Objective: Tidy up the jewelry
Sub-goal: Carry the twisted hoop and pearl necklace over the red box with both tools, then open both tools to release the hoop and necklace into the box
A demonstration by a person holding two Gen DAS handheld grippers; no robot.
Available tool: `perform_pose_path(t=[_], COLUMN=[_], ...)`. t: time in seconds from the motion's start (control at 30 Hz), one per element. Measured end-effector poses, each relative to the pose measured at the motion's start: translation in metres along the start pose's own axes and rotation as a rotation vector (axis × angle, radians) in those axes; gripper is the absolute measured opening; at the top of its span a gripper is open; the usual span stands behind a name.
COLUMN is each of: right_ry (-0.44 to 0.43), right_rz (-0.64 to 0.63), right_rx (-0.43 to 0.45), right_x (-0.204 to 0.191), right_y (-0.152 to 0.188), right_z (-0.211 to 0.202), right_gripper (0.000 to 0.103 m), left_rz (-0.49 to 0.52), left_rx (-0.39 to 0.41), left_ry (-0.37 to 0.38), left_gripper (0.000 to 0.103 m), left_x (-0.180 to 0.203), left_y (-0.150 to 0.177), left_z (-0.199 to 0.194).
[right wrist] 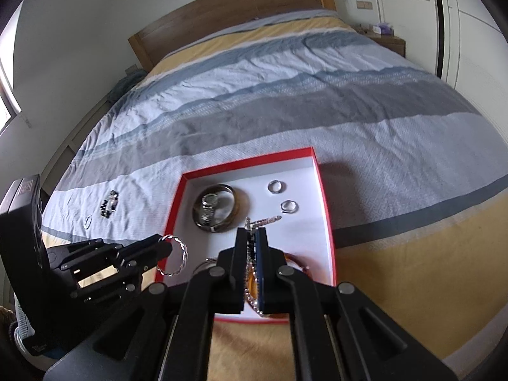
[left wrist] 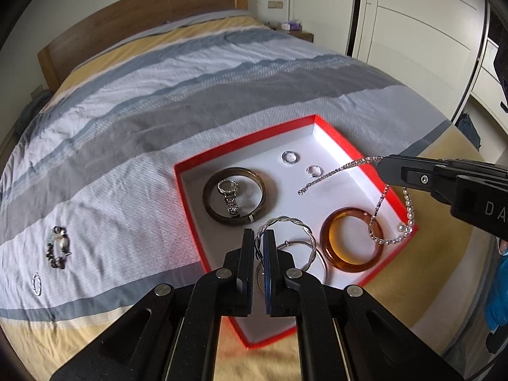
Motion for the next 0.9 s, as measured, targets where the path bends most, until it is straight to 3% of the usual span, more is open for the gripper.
perform_pose_path(t=[0.47,0.9], right_ry=[0.012,0.017], right_rz=[0.019,0.04], right_rx=[-0.085,-0.124], right_x=[0.015,0.023], right_y=[0.021,0.033], right_z=[0.052,0.065], right_gripper=[0.005,0.006], left_rz=[-0.028,-0.048], left_rx=[-0.067,-0.112], left_ry=[0.009,0.009], left_gripper=[0.005,0.006], left_x=[-0.007,-0.01], left_y=[0.006,0.015], left_z=[0.049,0.069])
Point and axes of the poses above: each gripper's, at about its wrist camera, not at the fingertips, and z roughly the way its jaws point, x to its right, y to its underside, the point moved 2 cm from there along z, roughly the way its jaws point, and after that the axes turned 2 degrees about -z, right-handed, at the moved point
